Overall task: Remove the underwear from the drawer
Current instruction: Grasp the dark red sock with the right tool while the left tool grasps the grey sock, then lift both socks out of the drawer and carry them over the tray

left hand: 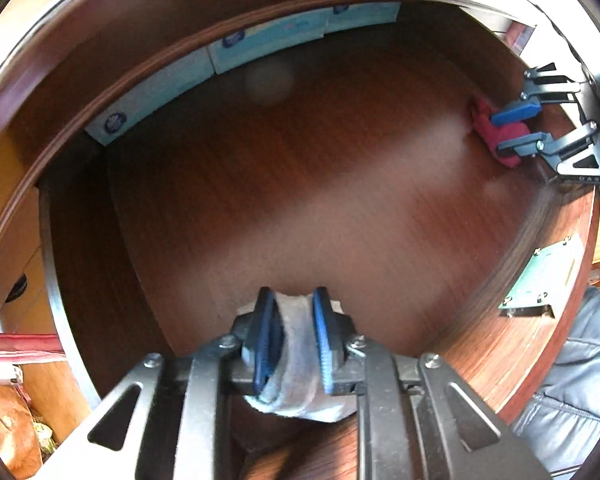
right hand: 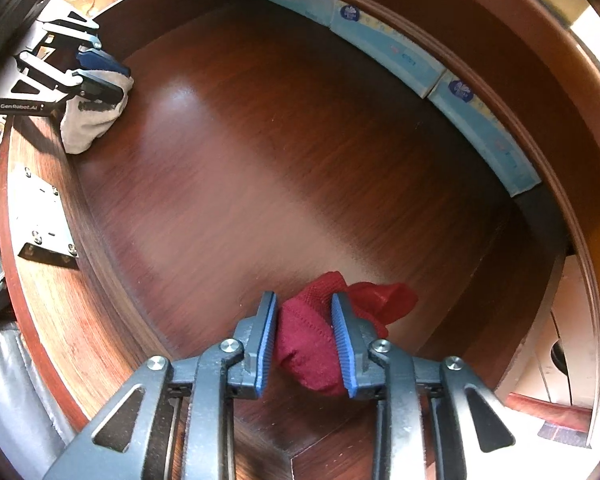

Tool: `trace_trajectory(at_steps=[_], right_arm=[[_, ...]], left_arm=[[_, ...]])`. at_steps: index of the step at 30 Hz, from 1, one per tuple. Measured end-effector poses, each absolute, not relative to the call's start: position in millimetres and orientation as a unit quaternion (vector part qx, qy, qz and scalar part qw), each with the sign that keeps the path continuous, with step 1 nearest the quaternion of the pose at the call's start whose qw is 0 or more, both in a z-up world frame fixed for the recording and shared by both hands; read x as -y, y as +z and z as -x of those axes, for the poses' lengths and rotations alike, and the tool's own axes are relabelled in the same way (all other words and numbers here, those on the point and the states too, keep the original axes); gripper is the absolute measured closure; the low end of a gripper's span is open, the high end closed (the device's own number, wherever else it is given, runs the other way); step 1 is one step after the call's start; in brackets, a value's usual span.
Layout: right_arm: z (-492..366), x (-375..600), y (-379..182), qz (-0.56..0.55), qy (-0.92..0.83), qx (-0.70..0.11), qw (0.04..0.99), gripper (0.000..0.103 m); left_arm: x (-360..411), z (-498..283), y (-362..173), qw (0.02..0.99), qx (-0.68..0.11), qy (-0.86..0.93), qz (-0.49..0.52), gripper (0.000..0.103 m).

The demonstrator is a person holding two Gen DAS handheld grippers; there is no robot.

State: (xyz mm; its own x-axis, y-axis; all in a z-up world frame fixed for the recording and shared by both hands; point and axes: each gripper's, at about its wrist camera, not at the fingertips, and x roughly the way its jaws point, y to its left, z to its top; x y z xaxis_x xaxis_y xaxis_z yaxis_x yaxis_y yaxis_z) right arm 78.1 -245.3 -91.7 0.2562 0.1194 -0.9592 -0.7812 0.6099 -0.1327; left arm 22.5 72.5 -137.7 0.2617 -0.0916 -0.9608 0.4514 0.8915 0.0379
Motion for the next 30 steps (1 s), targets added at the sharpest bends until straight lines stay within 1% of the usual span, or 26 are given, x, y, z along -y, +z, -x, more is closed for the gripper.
trace_trajectory(at_steps=[8, 16, 19, 24, 27, 28, 30], right_arm=[[-76, 259, -78, 0.272, 0.315, -0.510, 0.753, 0.082], [-72, 272, -61, 0.241, 0.313, -0.481, 0.783, 0.086], [-68, 275, -55, 0.231, 0.315, -0.468, 0.793, 0.092], [-63, 273, -50, 0.228, 0.319, -0.464, 0.794, 0.092], [-62, 266, -54, 0.243, 0.320, -0.480, 0.780, 0.092], [-62, 265, -55, 0.245, 0.316, -0.481, 0.780, 0.091], [-64, 265, -56, 0.245, 0.310, -0.486, 0.780, 0.071]], left_arm=[[-69, -18, -123, 0.800, -0.556, -0.186, -0.129, 0.088], [-72, -13, -104, 0.831, -0.517, -0.185, -0.088, 0.089], [-75, -10, -95, 0.844, -0.500, -0.182, -0.071, 0.089], [-81, -8, -86, 0.855, -0.485, -0.178, -0.051, 0.089], [-77, -9, -86, 0.856, -0.482, -0.177, -0.056, 0.089], [-77, -9, -85, 0.856, -0.481, -0.178, -0.058, 0.089], [-76, -10, -85, 0.856, -0.481, -0.177, -0.059, 0.089]])
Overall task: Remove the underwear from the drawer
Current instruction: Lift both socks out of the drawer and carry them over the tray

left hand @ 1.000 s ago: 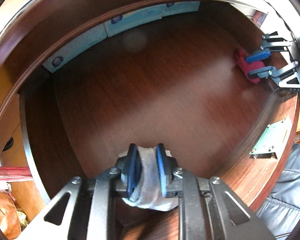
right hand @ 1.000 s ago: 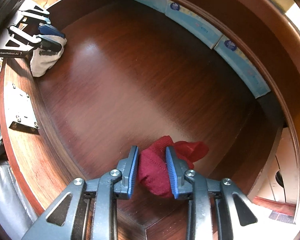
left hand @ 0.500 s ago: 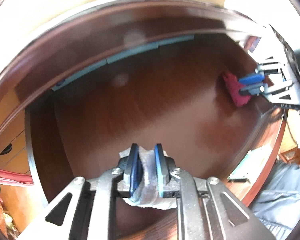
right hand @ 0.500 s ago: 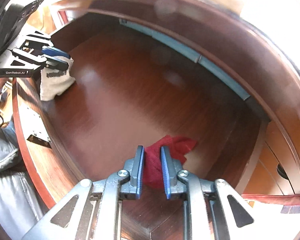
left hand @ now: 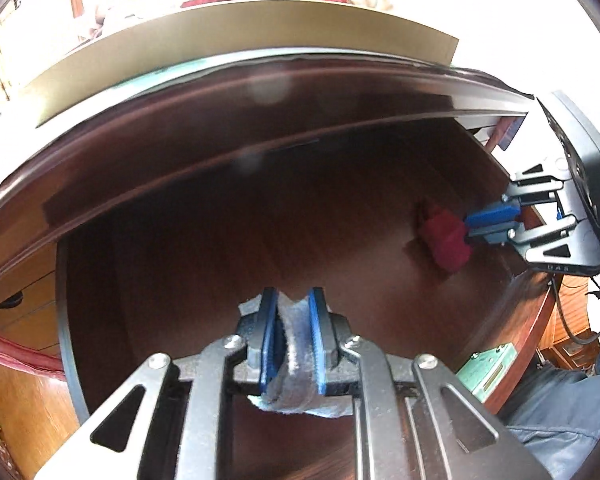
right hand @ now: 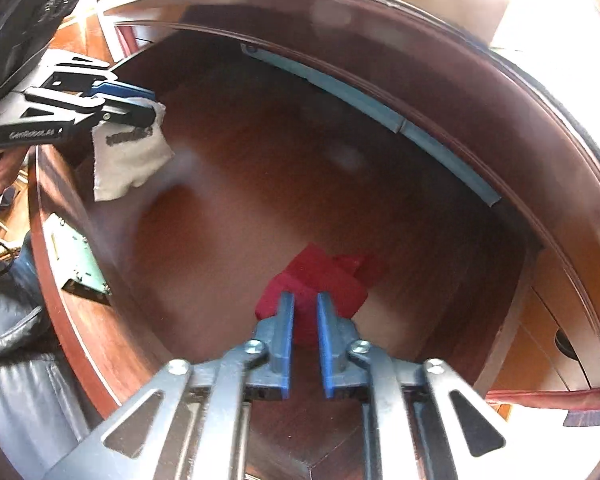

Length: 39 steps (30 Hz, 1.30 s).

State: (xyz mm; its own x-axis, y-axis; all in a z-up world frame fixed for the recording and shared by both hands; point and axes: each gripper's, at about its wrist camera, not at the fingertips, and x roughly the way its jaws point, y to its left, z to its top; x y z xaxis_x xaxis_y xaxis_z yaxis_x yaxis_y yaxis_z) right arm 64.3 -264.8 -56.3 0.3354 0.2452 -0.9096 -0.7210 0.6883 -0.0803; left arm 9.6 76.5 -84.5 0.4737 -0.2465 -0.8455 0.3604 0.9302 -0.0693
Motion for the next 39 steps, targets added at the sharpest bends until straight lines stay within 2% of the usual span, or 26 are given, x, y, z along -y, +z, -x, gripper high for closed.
trace_trajectory(at_steps=[1, 2, 12, 13, 16, 20, 26, 39], right_arm=[[-66, 263, -57, 0.245, 0.306, -0.487, 0.781, 0.051], [-67, 261, -56, 0.245, 0.304, -0.486, 0.782, 0.038], [-90, 233, -73, 0.275, 0.293, -0.536, 0.742, 0.037], [-94, 231, -76, 0.276, 0.291, -0.542, 0.738, 0.037], [-97, 227, -77, 0.277, 0.300, -0.546, 0.732, 0.057], [-99, 223, -71, 0.278, 0.311, -0.523, 0.744, 0.068], [-80, 237, -49, 0.256, 0.321, -0.472, 0.780, 0.072], [-26, 236, -14, 0.228, 0.348, -0.371, 0.830, 0.072]], left_arm=[[-77, -9, -85, 0.856, -0.482, -0.177, -0.060, 0.089], [-76, -11, -86, 0.855, -0.483, -0.178, -0.060, 0.089], [-65, -19, -95, 0.854, -0.485, -0.179, -0.055, 0.089], [-65, -19, -95, 0.854, -0.485, -0.179, -0.054, 0.089], [-67, -17, -95, 0.856, -0.482, -0.180, -0.051, 0.089], [-69, -12, -91, 0.867, -0.465, -0.169, -0.050, 0.089], [-70, -3, -80, 0.883, -0.440, -0.159, -0.045, 0.089], [-72, 15, -58, 0.910, -0.388, -0.134, -0.057, 0.089]])
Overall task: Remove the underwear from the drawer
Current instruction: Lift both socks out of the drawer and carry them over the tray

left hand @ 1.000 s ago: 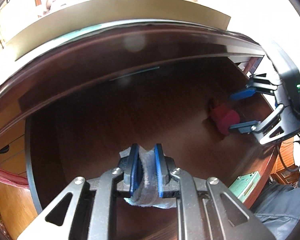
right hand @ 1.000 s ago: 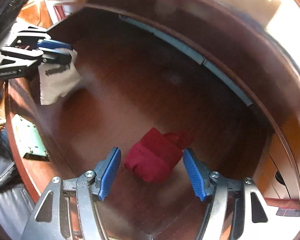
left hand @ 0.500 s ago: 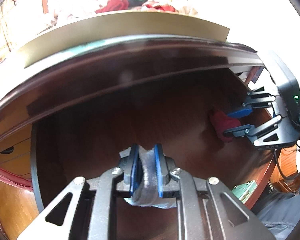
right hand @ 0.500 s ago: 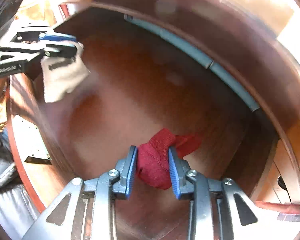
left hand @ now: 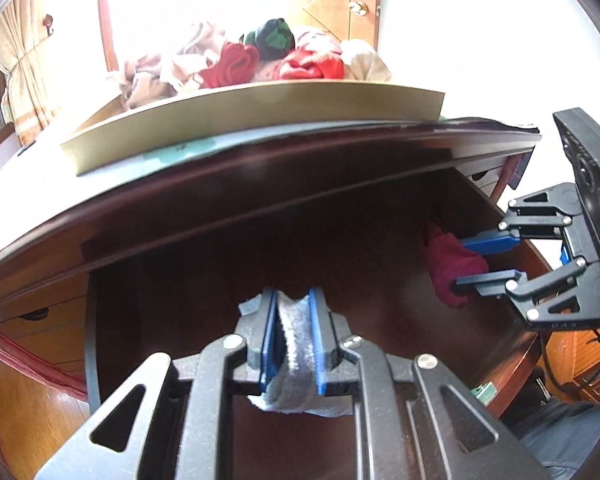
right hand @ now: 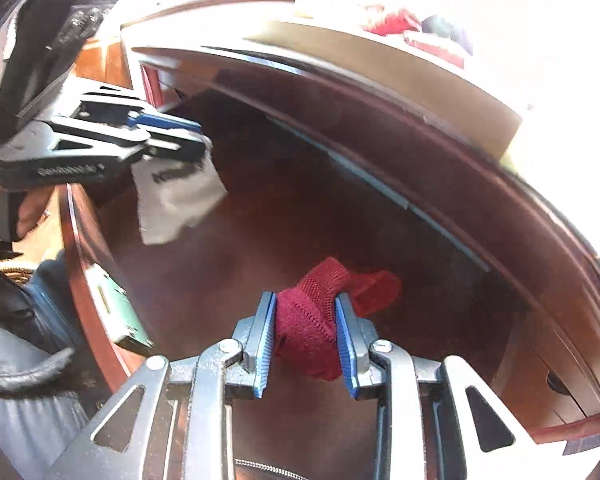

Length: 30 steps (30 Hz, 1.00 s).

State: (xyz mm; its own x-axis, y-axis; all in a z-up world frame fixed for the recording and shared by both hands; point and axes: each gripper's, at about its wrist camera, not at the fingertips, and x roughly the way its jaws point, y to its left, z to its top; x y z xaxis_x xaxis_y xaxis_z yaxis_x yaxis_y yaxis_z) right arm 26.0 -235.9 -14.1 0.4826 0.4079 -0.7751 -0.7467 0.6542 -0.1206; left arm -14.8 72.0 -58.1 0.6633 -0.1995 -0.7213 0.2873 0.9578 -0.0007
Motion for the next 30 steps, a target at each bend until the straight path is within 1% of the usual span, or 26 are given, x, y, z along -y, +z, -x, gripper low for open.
trace_trajectory(at_steps=[16, 30], right_arm=[[8, 262, 25, 0.171, 0.368, -0.250, 0.879, 0.072], [12, 270, 54, 0.139, 0.363, -0.180, 0.903, 0.072]], left_arm=[[-67, 26, -41, 0.938, -0.326, -0.103, -0.058, 0.089], [-72, 29, -19, 0.952, -0.287, -0.089, -0.057, 0.089]])
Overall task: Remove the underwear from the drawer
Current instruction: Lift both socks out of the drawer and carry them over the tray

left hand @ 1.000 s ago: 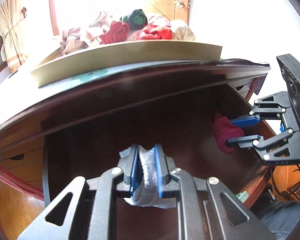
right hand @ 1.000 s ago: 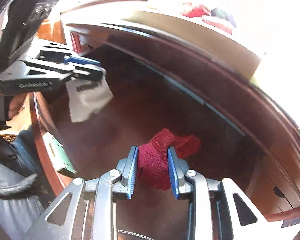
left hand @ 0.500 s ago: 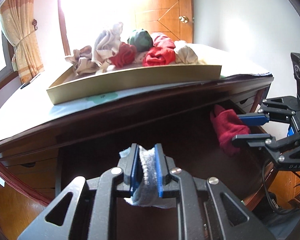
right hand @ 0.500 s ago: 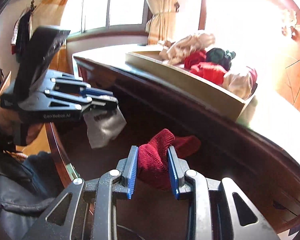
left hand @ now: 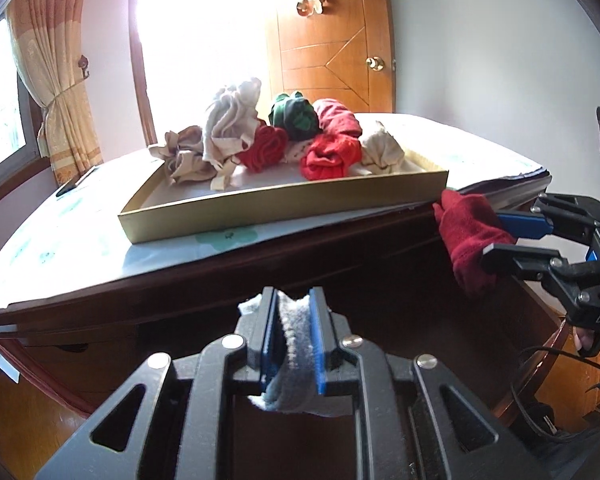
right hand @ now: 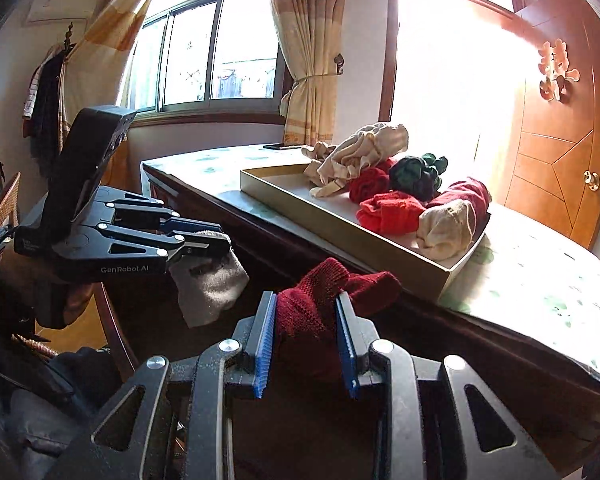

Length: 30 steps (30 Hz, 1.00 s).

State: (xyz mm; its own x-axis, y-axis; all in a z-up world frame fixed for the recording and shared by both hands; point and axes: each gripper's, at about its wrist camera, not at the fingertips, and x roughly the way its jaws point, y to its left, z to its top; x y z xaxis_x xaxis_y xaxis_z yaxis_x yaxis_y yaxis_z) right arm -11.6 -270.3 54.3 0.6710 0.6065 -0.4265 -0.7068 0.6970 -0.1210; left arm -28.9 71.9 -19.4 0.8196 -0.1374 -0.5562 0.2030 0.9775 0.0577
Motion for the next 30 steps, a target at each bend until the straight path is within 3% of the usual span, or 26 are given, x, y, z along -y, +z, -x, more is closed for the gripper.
trace_trajectory(at_steps=[30], right_arm=[[-36, 238, 128, 0.121, 0.372, -0.133, 0.911, 0.072]], left_arm=[[-98, -14, 67, 0.972, -0.214, -0.049, -0.088, 0.089]])
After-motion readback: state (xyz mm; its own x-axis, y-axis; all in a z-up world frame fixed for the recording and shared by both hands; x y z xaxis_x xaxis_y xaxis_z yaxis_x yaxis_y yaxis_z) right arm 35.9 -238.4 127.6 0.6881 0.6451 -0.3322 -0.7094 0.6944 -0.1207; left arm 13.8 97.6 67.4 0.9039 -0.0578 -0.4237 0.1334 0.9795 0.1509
